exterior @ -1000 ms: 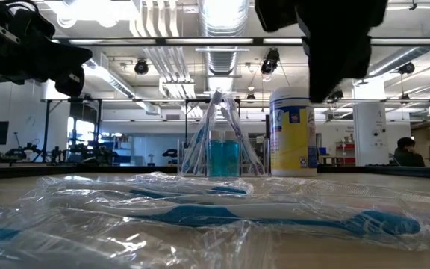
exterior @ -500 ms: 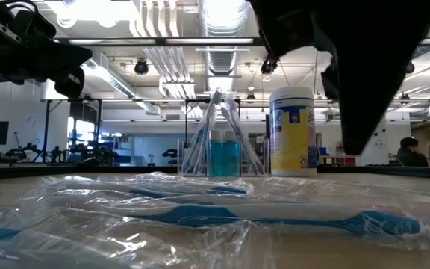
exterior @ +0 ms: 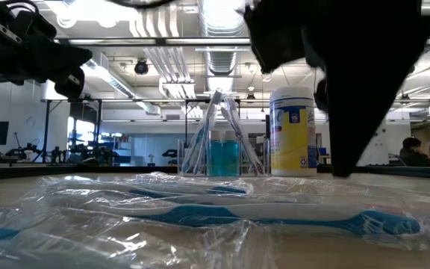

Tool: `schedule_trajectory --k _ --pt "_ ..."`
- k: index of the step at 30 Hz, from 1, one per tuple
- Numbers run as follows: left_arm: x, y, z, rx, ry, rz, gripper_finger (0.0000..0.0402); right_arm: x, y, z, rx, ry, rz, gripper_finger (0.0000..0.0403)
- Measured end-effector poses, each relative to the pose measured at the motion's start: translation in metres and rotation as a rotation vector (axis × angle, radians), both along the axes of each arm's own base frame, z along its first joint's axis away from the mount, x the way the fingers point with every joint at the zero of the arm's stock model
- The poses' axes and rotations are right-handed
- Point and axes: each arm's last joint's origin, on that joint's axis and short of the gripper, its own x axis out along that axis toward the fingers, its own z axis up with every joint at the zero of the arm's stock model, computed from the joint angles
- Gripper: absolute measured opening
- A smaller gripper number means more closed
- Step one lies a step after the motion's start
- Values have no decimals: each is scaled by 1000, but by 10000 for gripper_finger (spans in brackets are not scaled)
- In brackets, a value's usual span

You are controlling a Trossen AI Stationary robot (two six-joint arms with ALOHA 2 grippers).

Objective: Pick & Place toothbrushing station
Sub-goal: Put the yellow toothbrush into the transparent organizer

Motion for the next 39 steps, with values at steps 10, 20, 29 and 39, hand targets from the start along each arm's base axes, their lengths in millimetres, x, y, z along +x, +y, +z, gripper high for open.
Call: schedule_trajectory --k 10,20,29,39 --pt "0 0 -1 -4 10 0 14 4 0 -28 -45 65 12 218" --pt "0 0 -2 4 14 0 11 2 -4 -29 -64 84 53 106" --pt "0 0 -3 1 25 0 20 0 -4 -27 -72 94 69 15" --pt "0 0 -3 11 25 1 14 -17 -11 54 -149 -154 159 12"
